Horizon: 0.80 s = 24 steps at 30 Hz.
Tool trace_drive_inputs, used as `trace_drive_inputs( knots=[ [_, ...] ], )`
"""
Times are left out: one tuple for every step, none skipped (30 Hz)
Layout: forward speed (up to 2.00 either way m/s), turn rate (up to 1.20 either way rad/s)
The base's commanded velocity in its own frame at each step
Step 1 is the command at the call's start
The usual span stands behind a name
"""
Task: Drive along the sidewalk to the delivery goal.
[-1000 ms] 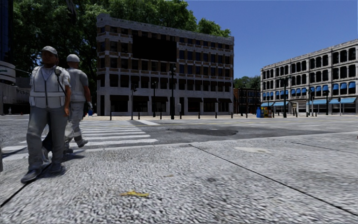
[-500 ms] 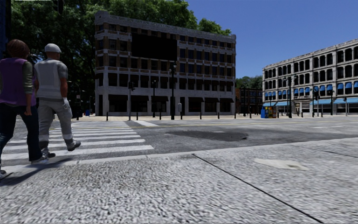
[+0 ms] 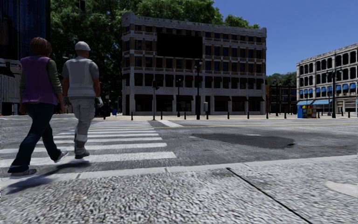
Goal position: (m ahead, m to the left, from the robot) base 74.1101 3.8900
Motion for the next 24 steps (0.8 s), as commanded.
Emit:
trace_drive_inputs(
  knots=[
    [0.89,0.49],
    [0.89,0.49],
    [0.88,0.43],
    [0.87,0.41],
    [0.87,0.41],
    [0.87,0.41],
    [0.87,0.41],
    [0.87,0.41],
    [0.87,0.41],
    [0.87,0.41],
    [0.89,0.41],
    [1.02,0.41],
    [1.18,0.41],
    [1.25,0.41],
    [1.25,0.41],
    [1.28,0.41],
    [1.3,0.41],
    [1.32,0.41],
    [1.33,0.41],
    [1.33,0.41],
    [1.34,0.41],
    [1.34,0.41],
    [1.34,0.41],
    [1.34,0.37]
  ],
)
